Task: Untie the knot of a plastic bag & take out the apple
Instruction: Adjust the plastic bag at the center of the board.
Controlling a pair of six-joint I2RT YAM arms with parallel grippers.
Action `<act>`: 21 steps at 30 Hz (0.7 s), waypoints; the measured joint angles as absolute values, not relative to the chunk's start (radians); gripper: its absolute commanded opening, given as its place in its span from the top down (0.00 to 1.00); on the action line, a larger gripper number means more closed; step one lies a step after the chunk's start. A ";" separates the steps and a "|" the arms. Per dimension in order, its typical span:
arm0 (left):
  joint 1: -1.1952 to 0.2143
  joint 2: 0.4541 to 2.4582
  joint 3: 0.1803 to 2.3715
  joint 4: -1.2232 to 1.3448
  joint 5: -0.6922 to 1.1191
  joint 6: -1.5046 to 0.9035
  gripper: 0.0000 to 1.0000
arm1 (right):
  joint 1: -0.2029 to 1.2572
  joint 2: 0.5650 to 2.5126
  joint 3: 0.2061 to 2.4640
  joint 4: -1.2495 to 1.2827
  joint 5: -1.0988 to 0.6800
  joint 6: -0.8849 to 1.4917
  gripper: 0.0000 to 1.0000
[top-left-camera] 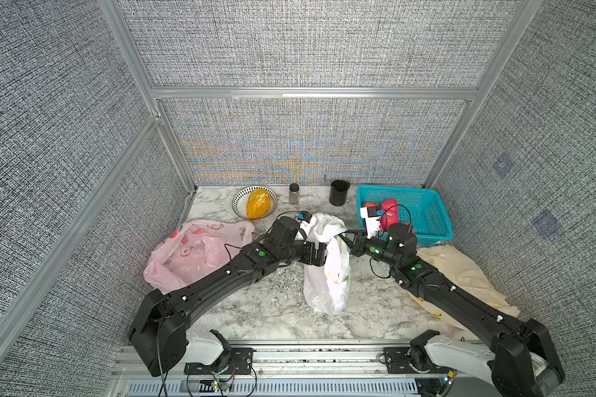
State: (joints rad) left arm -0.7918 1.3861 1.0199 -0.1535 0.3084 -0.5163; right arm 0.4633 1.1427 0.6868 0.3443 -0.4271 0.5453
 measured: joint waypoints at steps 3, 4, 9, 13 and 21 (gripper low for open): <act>-0.815 1.422 1.029 -0.125 0.277 -0.522 0.00 | 0.464 1.136 0.684 0.348 -0.434 0.550 1.00; -0.818 1.438 1.039 -0.127 0.261 -0.524 0.00 | 0.464 1.133 0.680 0.349 -0.435 0.554 1.00; -0.825 1.473 1.039 -0.146 0.121 -0.555 0.08 | 0.465 1.113 0.672 0.344 -0.443 0.562 1.00; -0.825 1.482 1.048 -0.195 -0.014 -0.577 0.47 | 0.465 1.085 0.649 0.337 -0.449 0.565 1.00; -0.813 1.480 1.040 -0.315 -0.205 -0.595 0.86 | 0.415 1.028 0.587 0.271 -0.426 0.588 1.00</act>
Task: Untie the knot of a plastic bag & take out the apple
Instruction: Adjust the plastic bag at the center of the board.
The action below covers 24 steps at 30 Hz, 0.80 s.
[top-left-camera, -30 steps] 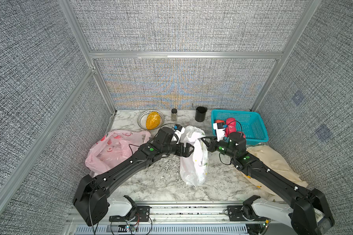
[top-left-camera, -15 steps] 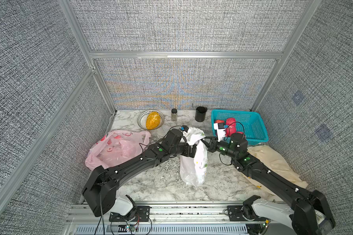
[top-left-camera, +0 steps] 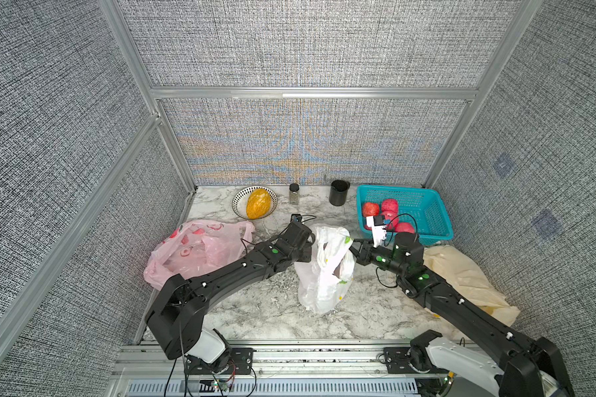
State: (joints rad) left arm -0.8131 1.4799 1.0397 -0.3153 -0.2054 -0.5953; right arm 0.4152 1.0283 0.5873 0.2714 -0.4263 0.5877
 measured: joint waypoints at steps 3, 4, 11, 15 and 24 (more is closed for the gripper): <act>-0.795 1.420 0.983 -0.323 -0.237 -0.607 1.00 | 0.362 1.039 0.580 0.257 -0.430 0.598 1.00; -0.783 1.400 0.965 -0.329 -0.243 -0.609 1.00 | 0.345 1.051 0.580 0.257 -0.436 0.602 1.00; -0.709 1.247 0.869 -0.401 -0.256 -0.622 1.00 | 0.238 1.170 0.603 0.228 -0.498 0.601 1.00; -0.654 1.161 0.810 -0.426 -0.233 -0.639 1.00 | 0.201 1.249 0.630 0.220 -0.550 0.585 1.00; -0.549 1.045 0.662 -0.390 -0.102 -0.713 1.00 | 0.191 1.430 0.675 0.225 -0.643 0.535 1.00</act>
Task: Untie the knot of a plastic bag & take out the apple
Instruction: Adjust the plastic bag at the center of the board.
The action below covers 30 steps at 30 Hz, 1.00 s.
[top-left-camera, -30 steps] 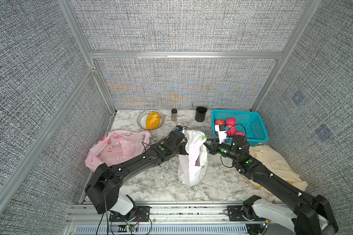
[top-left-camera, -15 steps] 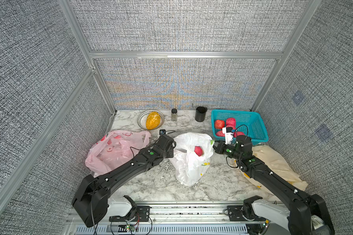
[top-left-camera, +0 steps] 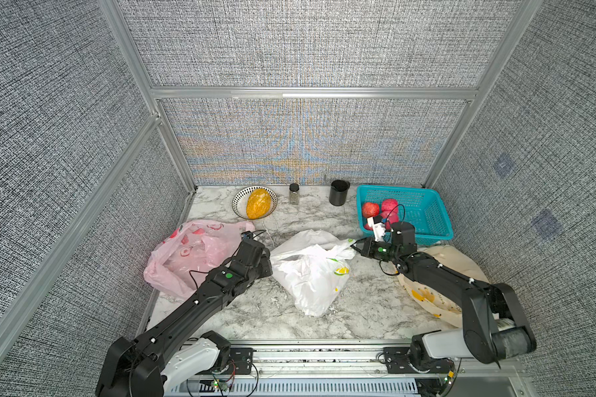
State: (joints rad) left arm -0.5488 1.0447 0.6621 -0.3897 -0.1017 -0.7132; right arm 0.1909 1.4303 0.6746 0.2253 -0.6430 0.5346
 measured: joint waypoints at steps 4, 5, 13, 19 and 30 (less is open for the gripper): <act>-0.533 1.040 0.626 -0.361 -0.072 -0.741 0.98 | 0.191 1.499 0.699 0.239 -0.655 0.517 1.00; -0.531 1.043 0.623 -0.353 -0.067 -0.742 0.95 | 0.192 1.514 0.706 0.241 -0.655 0.515 1.00; -0.538 0.969 0.669 -0.337 -0.024 -0.658 0.33 | 0.224 1.530 0.748 0.215 -0.628 0.468 0.47; -0.543 0.926 0.780 -0.345 -0.019 -0.566 0.28 | 0.256 1.431 0.775 0.161 -0.614 0.427 0.20; -0.672 1.120 0.989 -0.400 0.049 -0.360 0.19 | 0.273 1.248 0.788 0.036 -0.599 0.379 0.02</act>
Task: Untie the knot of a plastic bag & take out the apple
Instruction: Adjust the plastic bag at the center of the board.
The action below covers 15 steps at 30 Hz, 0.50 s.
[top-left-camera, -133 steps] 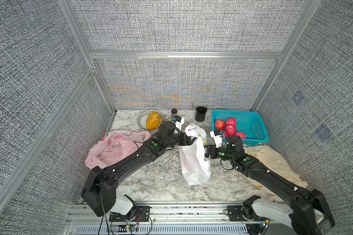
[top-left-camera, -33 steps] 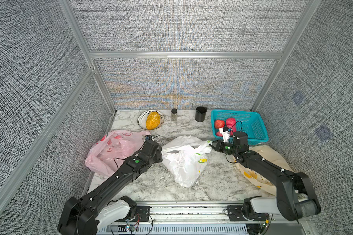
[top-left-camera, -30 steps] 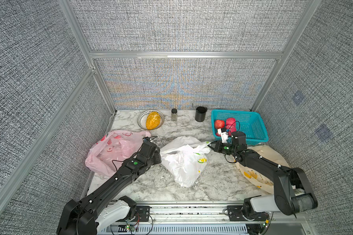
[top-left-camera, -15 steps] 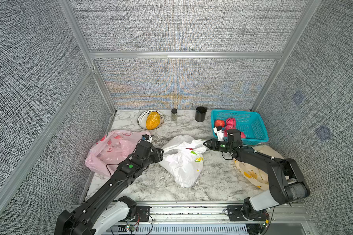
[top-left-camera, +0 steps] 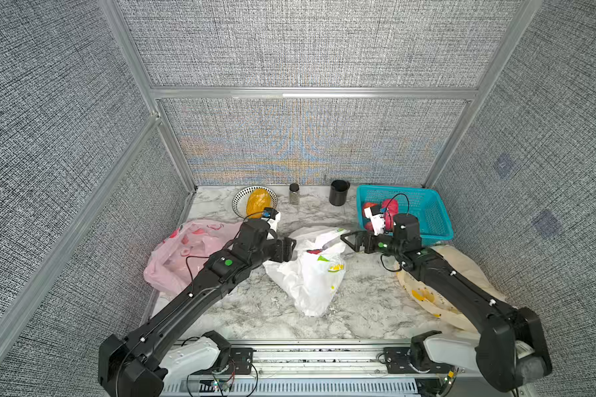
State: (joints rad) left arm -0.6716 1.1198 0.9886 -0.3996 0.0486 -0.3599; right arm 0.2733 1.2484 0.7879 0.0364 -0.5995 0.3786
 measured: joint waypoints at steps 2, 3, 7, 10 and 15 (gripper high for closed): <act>-0.692 1.130 1.011 -0.405 0.056 -0.315 0.15 | 0.273 1.259 0.795 0.022 -0.595 0.377 0.02; -0.694 1.130 1.018 -0.406 0.056 -0.297 0.12 | 0.274 1.274 0.809 0.018 -0.593 0.377 0.02; -0.708 1.138 1.057 -0.408 0.091 -0.231 0.00 | 0.281 1.329 0.861 0.042 -0.593 0.379 0.02; -0.718 1.168 1.093 -0.407 0.142 -0.190 0.00 | 0.290 1.374 0.892 0.049 -0.603 0.380 0.02; -0.728 1.311 1.179 -0.441 0.179 -0.128 0.00 | 0.305 1.398 0.918 0.049 -0.611 0.369 0.02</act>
State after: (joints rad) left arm -0.7284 1.3106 1.1790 -0.4408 0.1787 -0.1276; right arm 0.3046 1.3975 0.9184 0.0486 -0.6109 0.3687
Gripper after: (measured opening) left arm 0.999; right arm 0.980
